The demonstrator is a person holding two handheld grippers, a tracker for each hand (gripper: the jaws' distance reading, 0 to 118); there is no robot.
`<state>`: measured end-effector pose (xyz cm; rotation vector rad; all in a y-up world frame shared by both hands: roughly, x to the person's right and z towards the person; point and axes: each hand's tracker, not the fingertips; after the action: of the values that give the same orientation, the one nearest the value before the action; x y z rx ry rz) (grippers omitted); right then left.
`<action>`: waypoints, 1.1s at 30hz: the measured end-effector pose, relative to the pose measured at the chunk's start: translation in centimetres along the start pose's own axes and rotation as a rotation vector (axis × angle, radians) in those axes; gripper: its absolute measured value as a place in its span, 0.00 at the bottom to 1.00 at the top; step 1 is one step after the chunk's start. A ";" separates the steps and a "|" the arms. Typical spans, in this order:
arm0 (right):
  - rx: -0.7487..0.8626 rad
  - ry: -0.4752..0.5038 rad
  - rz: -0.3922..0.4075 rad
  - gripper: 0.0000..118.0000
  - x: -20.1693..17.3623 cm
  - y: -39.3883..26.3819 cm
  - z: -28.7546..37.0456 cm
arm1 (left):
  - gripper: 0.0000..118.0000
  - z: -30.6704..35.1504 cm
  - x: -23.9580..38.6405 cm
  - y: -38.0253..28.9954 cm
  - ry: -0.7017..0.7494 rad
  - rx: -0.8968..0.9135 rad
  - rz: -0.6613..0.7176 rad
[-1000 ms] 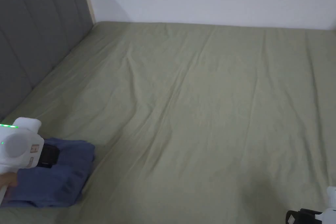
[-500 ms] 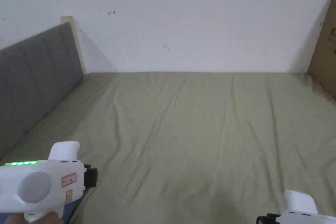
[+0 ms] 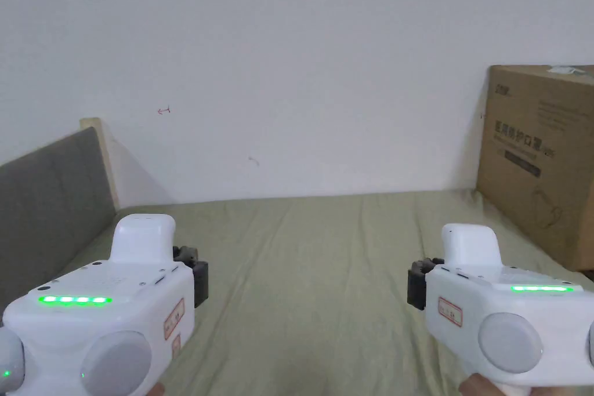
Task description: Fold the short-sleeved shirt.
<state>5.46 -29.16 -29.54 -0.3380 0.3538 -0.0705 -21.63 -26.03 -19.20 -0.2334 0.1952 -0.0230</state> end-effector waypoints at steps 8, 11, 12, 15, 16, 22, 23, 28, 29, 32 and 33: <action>0.222 -0.111 0.050 0.00 -1.3 0.9 4.8 | 0.00 2.9 2.7 0.0 0.044 0.137 -0.054; 0.232 -0.132 0.091 0.00 -1.7 0.8 5.3 | 0.00 3.5 2.7 0.0 0.032 0.139 -0.016; 0.233 -0.124 0.094 0.00 -1.7 0.8 5.3 | 0.00 3.5 2.8 0.0 0.039 0.138 -0.012; 0.215 -0.084 0.072 0.00 -1.7 0.7 5.3 | 0.00 3.5 3.0 -0.3 0.071 0.141 -0.025; 0.213 -0.083 0.070 0.00 -1.7 0.7 5.3 | 0.00 3.5 3.0 -0.3 0.076 0.141 -0.026; 0.210 -0.080 0.085 0.19 -2.0 0.4 5.2 | 0.24 3.6 3.2 -0.6 0.104 0.152 -0.055; 0.207 -0.063 0.076 0.22 -2.1 0.6 5.3 | 0.31 3.5 3.1 -0.6 0.100 0.151 -0.058; 0.237 -0.060 0.067 0.92 -2.3 0.6 5.4 | 0.93 3.1 2.7 -0.6 0.084 0.132 0.008; 0.243 -0.062 0.067 0.94 -2.3 0.6 5.4 | 0.93 3.0 2.7 -0.6 0.082 0.129 0.005; 0.243 -0.074 0.077 0.95 -2.4 0.7 5.0 | 0.93 3.0 2.6 -0.8 0.055 0.141 0.018; 0.241 -0.074 0.076 0.96 -2.3 0.6 4.9 | 0.93 2.9 2.6 -0.7 0.067 0.139 0.031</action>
<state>5.02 -26.73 -24.64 -0.0880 0.2806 -0.0255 -18.48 -26.17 -16.74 -0.0913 0.2623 -0.0136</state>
